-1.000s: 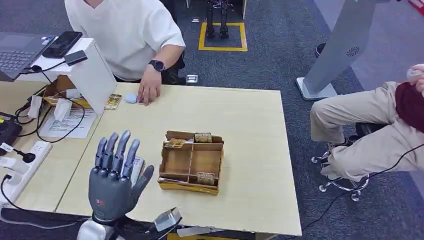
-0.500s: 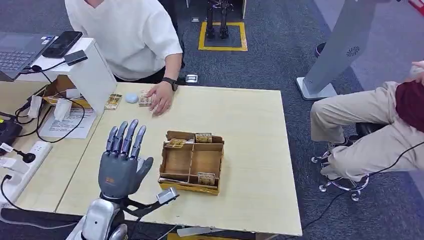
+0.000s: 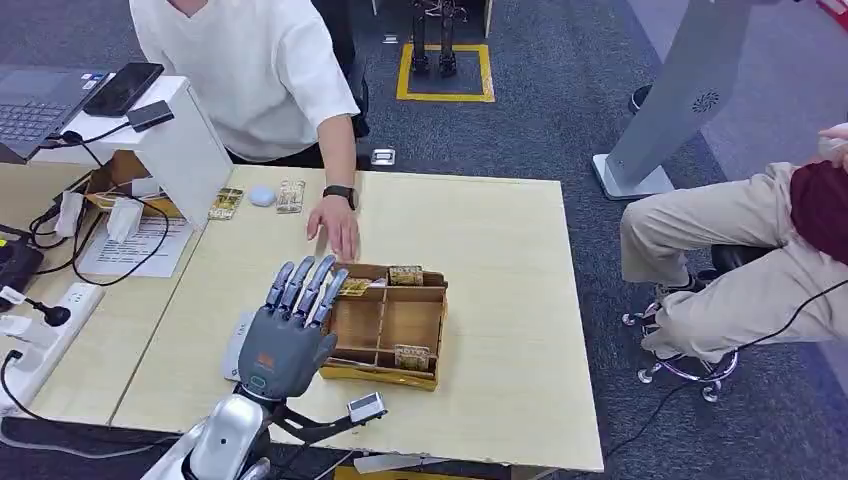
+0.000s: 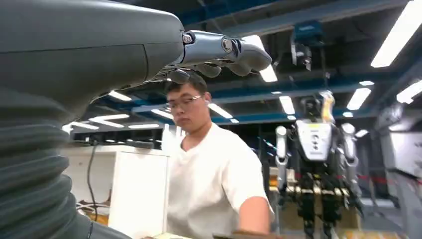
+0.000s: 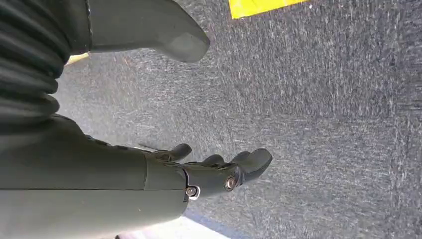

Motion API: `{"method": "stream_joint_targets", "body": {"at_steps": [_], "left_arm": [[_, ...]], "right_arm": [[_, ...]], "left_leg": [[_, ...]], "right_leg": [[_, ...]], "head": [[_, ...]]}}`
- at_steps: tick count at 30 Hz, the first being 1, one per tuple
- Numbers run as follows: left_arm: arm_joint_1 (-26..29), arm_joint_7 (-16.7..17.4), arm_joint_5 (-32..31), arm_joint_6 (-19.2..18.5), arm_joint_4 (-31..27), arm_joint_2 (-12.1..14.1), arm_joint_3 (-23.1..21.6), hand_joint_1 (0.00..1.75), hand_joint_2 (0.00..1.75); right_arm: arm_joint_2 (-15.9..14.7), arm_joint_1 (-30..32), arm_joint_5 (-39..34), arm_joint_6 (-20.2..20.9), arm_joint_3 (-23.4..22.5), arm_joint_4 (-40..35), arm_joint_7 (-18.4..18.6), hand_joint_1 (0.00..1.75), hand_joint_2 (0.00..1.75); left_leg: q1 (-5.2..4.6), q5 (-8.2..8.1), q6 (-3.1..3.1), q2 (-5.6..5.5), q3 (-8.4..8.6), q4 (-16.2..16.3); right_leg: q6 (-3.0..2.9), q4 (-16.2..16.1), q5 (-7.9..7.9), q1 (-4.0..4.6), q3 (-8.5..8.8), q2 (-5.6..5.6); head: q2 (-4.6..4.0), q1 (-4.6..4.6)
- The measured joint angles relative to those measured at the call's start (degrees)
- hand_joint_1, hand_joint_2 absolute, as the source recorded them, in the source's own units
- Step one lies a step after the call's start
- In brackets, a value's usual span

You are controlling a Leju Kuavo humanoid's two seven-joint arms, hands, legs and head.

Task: Pass the card to the sensor for recognition and then transmit it.

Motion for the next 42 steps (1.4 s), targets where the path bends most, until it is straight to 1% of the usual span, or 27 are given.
{"method": "stream_joint_targets", "body": {"at_steps": [3,7,15,19,24,30,39,42], "left_arm": [[0.15,-1.94,0.2,-2.88,0.0,0.0,0.0,0.0,1.75],[0.31,-2.71,0.31,-4.32,0.0,0.0,0.0,0.0,1.75],[0.38,-2.88,0.39,-4.69,0.0,0.0,0.0,0.0,1.75],[0.4,-2.95,1.42,-6.31,0.0,0.0,0.0,0.0,1.75],[0.41,-2.95,1.73,-6.62,0.0,0.0,0.0,0.0,1.75],[0.4,-3.14,2.34,-7.97,0.0,0.0,0.0,0.0,1.75],[0.4,-3.01,2.47,-7.69,-0.09,-0.15,0.0,0.0,1.75],[0.39,-2.9,2.47,-7.3,-0.13,-0.61,0.0,0.0,1.75]], "right_arm": [[0.0,0.09,-0.35,0.0,-0.02,0.0,-0.07,0.0,1.75],[0.02,0.27,-0.48,0.0,-0.02,0.0,-0.09,0.0,1.75],[0.04,0.29,-0.52,0.0,-0.02,0.0,-0.09,0.0,1.75],[0.04,0.3,-0.76,0.0,-0.02,0.0,-0.09,0.0,1.75],[0.04,0.31,-0.94,0.0,-0.02,0.0,-0.09,0.0,1.75],[0.04,0.32,-1.14,0.0,-0.02,0.0,-0.09,0.0,1.75],[0.07,0.34,-1.2,0.0,-0.02,0.02,-0.09,0.0,1.75],[0.07,0.33,-1.2,0.0,-0.02,0.02,-0.09,0.0,1.75]], "left_leg": [[0.0,0.0,0.0,0.0,0.0,0.0],[0.0,0.0,0.0,-0.01,-0.01,0.0],[-0.01,0.0,0.0,-0.01,-0.02,0.0],[0.0,0.0,0.0,-0.01,-0.02,0.0],[0.0,0.0,0.0,-0.01,-0.01,0.0],[0.0,0.0,0.0,-0.01,-0.02,0.0],[-0.01,0.0,0.0,-0.01,-0.01,0.0],[-0.01,0.0,0.0,-0.01,-0.01,0.0]], "right_leg": [[0.0,0.0,0.0,0.0,0.0,0.0],[0.0,0.0,0.0,0.0,0.01,-0.01],[0.0,0.0,0.0,-0.01,0.01,-0.01],[0.0,0.0,0.0,-0.01,0.01,-0.01],[0.0,0.0,0.0,0.0,0.01,-0.01],[0.0,0.0,0.0,0.0,0.01,-0.01],[0.0,0.0,0.0,-0.01,0.01,-0.01],[0.0,0.0,0.0,-0.01,0.01,-0.01]], "head": [[0.0,0.0],[-0.02,0.0],[-0.02,0.0],[-0.02,0.0],[-0.02,0.0],[0.0,0.0],[-0.02,0.0],[-0.02,0.0]]}}
